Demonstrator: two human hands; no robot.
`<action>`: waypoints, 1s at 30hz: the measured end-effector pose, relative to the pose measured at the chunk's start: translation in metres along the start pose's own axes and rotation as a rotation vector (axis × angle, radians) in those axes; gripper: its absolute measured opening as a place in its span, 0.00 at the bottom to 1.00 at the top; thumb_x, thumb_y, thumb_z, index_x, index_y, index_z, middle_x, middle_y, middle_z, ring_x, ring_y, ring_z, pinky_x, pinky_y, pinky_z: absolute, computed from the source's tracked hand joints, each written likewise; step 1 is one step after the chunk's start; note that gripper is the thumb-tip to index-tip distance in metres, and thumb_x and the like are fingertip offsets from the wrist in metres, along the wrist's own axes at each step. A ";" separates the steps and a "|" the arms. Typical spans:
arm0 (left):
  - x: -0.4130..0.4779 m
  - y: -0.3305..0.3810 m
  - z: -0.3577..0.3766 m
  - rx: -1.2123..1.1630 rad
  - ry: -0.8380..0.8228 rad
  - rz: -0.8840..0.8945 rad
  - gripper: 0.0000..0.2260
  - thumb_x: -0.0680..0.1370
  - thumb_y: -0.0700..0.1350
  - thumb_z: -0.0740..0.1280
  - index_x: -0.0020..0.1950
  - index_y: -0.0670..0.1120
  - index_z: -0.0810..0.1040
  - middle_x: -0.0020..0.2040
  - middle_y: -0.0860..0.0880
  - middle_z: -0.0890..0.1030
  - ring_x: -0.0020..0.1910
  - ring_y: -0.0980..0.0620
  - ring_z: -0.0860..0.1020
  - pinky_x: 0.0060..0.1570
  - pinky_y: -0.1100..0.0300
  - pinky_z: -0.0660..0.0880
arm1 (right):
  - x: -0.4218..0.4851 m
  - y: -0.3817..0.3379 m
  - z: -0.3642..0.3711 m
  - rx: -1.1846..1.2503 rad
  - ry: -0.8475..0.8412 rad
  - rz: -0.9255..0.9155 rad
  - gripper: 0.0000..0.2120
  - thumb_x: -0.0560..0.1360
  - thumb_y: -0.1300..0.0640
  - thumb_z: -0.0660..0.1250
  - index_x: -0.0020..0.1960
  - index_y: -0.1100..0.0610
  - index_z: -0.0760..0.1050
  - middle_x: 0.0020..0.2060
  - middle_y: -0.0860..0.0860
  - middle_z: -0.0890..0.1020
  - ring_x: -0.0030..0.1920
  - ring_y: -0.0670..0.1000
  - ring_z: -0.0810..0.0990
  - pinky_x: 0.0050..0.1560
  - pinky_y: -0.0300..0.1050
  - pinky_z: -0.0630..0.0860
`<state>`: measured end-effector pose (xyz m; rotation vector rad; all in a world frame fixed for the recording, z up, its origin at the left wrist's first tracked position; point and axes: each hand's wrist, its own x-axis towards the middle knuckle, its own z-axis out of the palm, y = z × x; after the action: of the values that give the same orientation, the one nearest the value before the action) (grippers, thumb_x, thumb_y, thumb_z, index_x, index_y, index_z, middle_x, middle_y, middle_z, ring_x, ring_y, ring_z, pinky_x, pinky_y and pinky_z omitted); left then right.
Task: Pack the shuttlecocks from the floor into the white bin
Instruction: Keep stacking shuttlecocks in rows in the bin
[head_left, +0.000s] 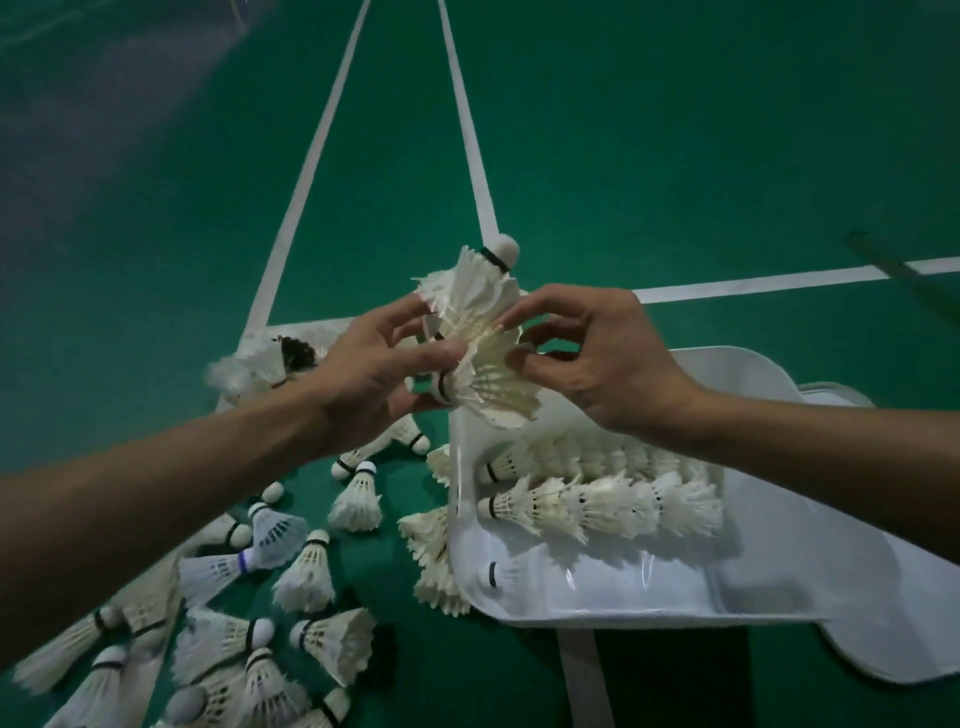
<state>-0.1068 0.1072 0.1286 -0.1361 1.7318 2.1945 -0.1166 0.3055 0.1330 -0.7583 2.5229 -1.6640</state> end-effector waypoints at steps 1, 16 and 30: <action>0.006 -0.006 0.002 0.002 0.026 0.017 0.19 0.66 0.35 0.67 0.57 0.44 0.79 0.59 0.42 0.76 0.51 0.46 0.81 0.47 0.46 0.80 | 0.000 0.006 0.000 0.000 0.000 0.010 0.14 0.70 0.69 0.73 0.48 0.51 0.80 0.48 0.47 0.83 0.42 0.49 0.83 0.44 0.51 0.82; 0.048 -0.036 -0.008 0.516 0.315 0.331 0.18 0.61 0.55 0.79 0.46 0.50 0.81 0.61 0.48 0.68 0.61 0.47 0.74 0.60 0.56 0.74 | -0.025 0.041 -0.015 0.197 0.206 0.208 0.15 0.69 0.70 0.73 0.49 0.54 0.80 0.53 0.50 0.82 0.41 0.48 0.83 0.44 0.44 0.82; 0.030 -0.053 0.025 0.863 0.230 0.500 0.10 0.67 0.50 0.73 0.44 0.53 0.76 0.64 0.49 0.61 0.59 0.58 0.68 0.52 0.76 0.72 | -0.086 0.090 -0.023 0.485 0.093 1.124 0.09 0.72 0.79 0.59 0.44 0.71 0.76 0.49 0.59 0.79 0.47 0.56 0.80 0.43 0.44 0.83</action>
<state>-0.1148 0.1482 0.0777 0.2971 2.9243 1.5185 -0.0814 0.3885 0.0436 0.6707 1.7652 -1.6483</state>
